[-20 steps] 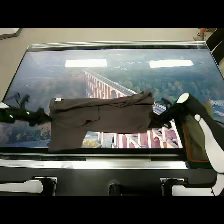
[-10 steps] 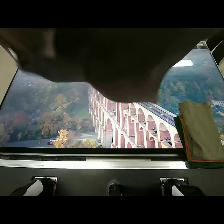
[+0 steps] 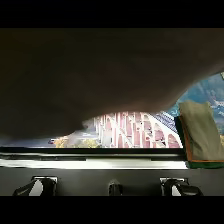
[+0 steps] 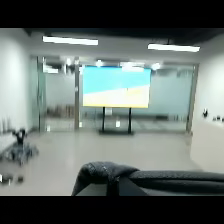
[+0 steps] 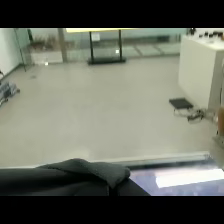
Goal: Fold the shirts.
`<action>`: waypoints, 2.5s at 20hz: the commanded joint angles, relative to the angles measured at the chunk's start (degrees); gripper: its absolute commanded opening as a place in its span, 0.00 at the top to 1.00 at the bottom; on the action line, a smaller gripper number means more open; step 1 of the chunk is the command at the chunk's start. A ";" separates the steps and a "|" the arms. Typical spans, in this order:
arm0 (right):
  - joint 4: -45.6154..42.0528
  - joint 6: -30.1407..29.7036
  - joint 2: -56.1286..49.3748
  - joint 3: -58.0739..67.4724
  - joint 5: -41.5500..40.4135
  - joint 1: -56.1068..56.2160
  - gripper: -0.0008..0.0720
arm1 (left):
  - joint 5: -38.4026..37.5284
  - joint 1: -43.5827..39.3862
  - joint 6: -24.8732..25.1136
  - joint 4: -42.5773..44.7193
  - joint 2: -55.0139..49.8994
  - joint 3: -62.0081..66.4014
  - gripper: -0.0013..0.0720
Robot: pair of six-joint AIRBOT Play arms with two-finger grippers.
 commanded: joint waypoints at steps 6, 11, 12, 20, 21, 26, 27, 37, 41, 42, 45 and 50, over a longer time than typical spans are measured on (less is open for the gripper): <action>3.41 -1.95 -29.57 -8.44 32.81 0.13 0.92 | -17.14 -4.59 5.97 3.50 -18.91 -28.98 0.93; 8.55 0.87 -52.50 -15.06 15.32 2.19 0.92 | 1.81 -12.63 8.44 4.42 -36.70 -46.47 0.93; 8.63 0.92 -55.32 -15.06 10.29 2.62 0.92 | 5.44 -13.53 8.39 3.76 -40.70 -45.40 0.93; 8.76 11.08 -58.21 -13.18 -14.78 0.83 0.92 | 17.75 -16.98 7.13 -1.55 -53.81 -29.44 0.93; 8.98 10.97 -58.77 -13.18 -11.04 1.22 0.92 | 16.20 -17.73 7.15 -0.90 -53.86 -29.73 0.93; 4.46 1.36 -55.87 -13.18 14.14 1.14 0.92 | -2.82 -16.50 6.54 9.11 -51.58 -29.79 0.93; 4.20 0.98 -55.56 -13.27 17.62 1.25 0.92 | -7.63 -16.26 6.27 9.97 -51.67 -29.86 0.93; 11.43 3.19 -55.52 -26.16 20.87 1.25 0.92 | -19.76 -16.20 3.45 15.65 -53.88 -39.85 0.93; 11.52 5.18 -54.47 -26.93 22.40 1.22 0.64 | -19.85 -15.58 3.41 15.37 -53.66 -37.99 0.61; 11.17 3.80 -53.20 -26.93 23.52 1.18 0.42 | -21.68 -15.08 3.43 15.34 -53.35 -36.57 0.39; 7.32 2.12 -48.00 -26.95 27.47 -0.90 0.37 | -26.86 -12.87 3.48 14.97 -50.45 -34.60 0.34; 7.65 1.11 -34.71 -45.16 23.12 -5.05 0.37 | -21.81 -8.87 4.55 11.67 -36.89 -59.04 0.34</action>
